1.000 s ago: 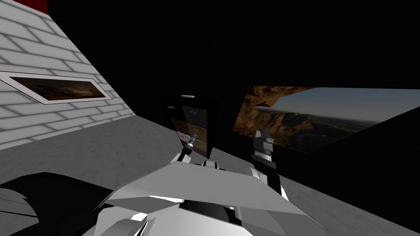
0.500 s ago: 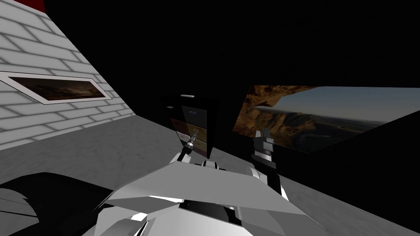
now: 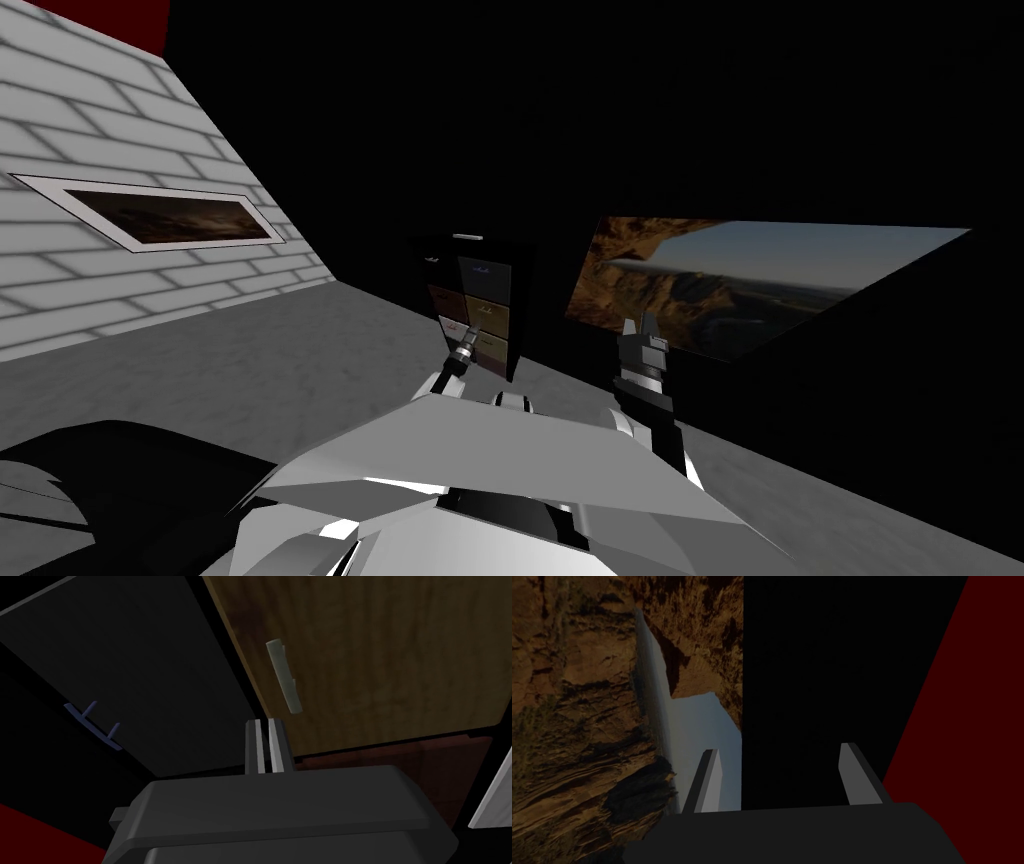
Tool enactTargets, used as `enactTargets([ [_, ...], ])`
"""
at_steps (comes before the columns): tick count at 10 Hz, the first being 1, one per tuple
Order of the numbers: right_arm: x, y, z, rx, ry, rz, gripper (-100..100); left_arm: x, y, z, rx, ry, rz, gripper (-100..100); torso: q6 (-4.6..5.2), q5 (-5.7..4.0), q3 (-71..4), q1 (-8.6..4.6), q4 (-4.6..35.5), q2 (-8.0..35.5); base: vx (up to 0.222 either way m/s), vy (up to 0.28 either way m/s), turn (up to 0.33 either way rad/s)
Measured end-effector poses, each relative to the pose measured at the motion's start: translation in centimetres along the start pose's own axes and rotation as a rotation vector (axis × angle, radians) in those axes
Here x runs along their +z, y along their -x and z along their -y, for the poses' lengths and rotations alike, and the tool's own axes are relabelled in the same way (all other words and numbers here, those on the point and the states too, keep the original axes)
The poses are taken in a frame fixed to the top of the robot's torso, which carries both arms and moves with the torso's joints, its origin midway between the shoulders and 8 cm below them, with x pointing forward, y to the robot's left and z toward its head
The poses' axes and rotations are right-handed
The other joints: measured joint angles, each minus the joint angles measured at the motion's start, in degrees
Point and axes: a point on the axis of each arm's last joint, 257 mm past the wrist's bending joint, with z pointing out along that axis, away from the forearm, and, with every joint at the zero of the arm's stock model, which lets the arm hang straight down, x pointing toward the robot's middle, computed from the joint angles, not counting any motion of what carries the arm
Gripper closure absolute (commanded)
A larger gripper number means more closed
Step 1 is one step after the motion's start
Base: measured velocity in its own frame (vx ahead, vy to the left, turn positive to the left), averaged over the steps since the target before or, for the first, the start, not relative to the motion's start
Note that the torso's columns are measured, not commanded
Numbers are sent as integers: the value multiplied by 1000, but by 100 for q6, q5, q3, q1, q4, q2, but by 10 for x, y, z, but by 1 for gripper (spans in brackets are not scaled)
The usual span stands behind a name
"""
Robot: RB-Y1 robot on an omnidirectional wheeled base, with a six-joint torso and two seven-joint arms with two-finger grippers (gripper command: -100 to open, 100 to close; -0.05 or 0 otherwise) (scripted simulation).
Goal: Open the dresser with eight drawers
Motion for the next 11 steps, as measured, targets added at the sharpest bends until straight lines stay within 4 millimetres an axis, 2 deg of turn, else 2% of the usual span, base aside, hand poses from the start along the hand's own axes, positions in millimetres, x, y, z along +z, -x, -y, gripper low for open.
enactTargets([
  [4,0,0,0,0,0,0,0,7,1,-2,12,16,-4,-100,-2,8,65,34,28,110,120,-43,-17],
  [5,0,0,0,0,0,0,0,10,4,2,14,13,-3,-100,-1,10,65,38,30,105,55,-7,-4],
  [6,0,0,0,0,0,0,0,11,4,3,13,15,-3,100,-2,9,62,34,27,103,10,-1,1],
  [11,0,0,0,0,1,0,0,6,3,8,14,13,-12,100,-1,6,53,25,23,87,-175,33,21],
])
